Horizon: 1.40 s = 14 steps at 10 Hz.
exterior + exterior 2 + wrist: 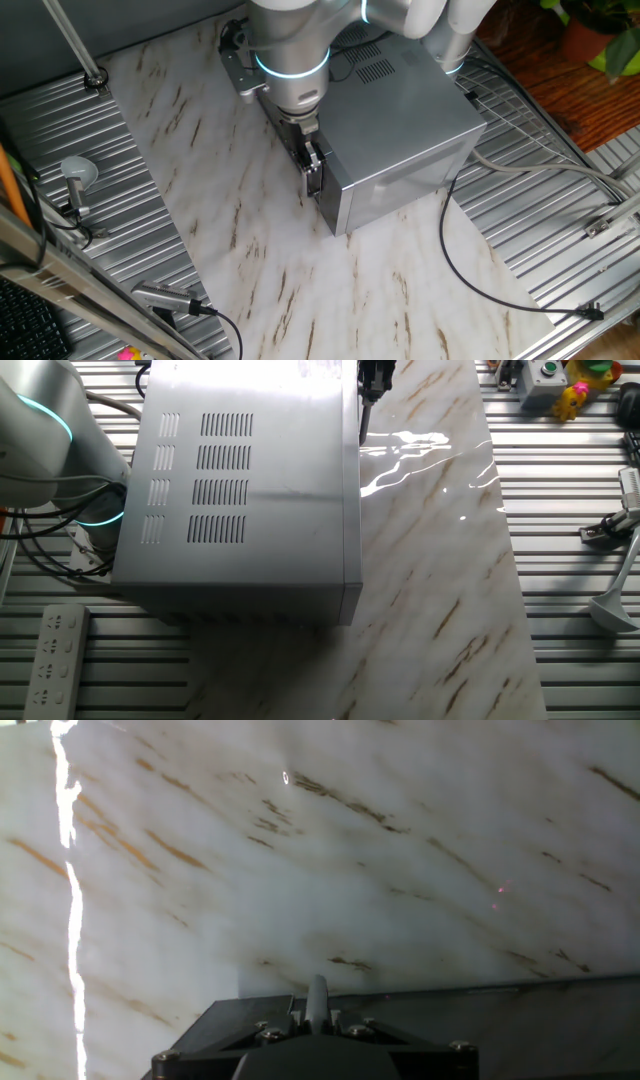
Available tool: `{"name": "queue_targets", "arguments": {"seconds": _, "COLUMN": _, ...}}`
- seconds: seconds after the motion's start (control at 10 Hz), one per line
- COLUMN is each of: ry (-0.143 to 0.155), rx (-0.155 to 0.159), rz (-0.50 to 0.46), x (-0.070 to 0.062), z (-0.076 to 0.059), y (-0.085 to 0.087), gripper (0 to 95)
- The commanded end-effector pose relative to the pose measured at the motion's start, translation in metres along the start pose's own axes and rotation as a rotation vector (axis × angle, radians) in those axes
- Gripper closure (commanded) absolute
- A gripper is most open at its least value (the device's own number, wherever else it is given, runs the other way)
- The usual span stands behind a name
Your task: Open the microwave door
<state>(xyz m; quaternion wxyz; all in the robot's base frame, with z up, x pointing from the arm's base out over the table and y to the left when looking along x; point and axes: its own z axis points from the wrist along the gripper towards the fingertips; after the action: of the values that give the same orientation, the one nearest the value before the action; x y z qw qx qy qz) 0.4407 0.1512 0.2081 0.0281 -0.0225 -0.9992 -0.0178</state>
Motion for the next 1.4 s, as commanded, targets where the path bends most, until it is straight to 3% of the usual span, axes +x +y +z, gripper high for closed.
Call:
{"name": "queue_targets", "arguments": {"seconds": 0.1, "ry": -0.012, "rx": -0.020, "rz": 0.004, "x": -0.007, "z": 0.005, "y": -0.003, "gripper": 95.0}}
{"name": "queue_targets", "arguments": {"seconds": 0.3, "ry": -0.011, "rx": -0.020, "rz": 0.001, "x": -0.011, "z": 0.002, "y": -0.004, "gripper": 95.0}}
{"name": "queue_targets", "arguments": {"seconds": 0.4, "ry": -0.015, "rx": -0.037, "rz": 0.007, "x": -0.025, "z": -0.004, "y": -0.003, "gripper": 95.0}}
{"name": "queue_targets", "arguments": {"seconds": 0.6, "ry": -0.002, "rx": -0.025, "rz": 0.000, "x": -0.047, "z": -0.008, "y": 0.001, "gripper": 95.0}}
{"name": "queue_targets", "arguments": {"seconds": 0.7, "ry": -0.007, "rx": 0.023, "rz": -0.027, "x": -0.052, "z": -0.003, "y": -0.001, "gripper": 95.0}}
{"name": "queue_targets", "arguments": {"seconds": 0.8, "ry": -0.015, "rx": 0.112, "rz": -0.079, "x": -0.053, "z": 0.004, "y": -0.005, "gripper": 95.0}}
{"name": "queue_targets", "arguments": {"seconds": 1.0, "ry": 0.002, "rx": 0.207, "rz": -0.095, "x": -0.051, "z": -0.001, "y": -0.013, "gripper": 95.0}}
{"name": "queue_targets", "arguments": {"seconds": 1.1, "ry": 0.006, "rx": 0.173, "rz": -0.090, "x": -0.050, "z": -0.002, "y": -0.015, "gripper": 76.0}}
{"name": "queue_targets", "arguments": {"seconds": 1.3, "ry": 0.033, "rx": -0.017, "rz": -0.011, "x": -0.054, "z": -0.006, "y": -0.013, "gripper": 38.0}}
{"name": "queue_targets", "arguments": {"seconds": 1.4, "ry": 0.027, "rx": -0.035, "rz": -0.031, "x": -0.058, "z": -0.009, "y": -0.011, "gripper": 38.0}}
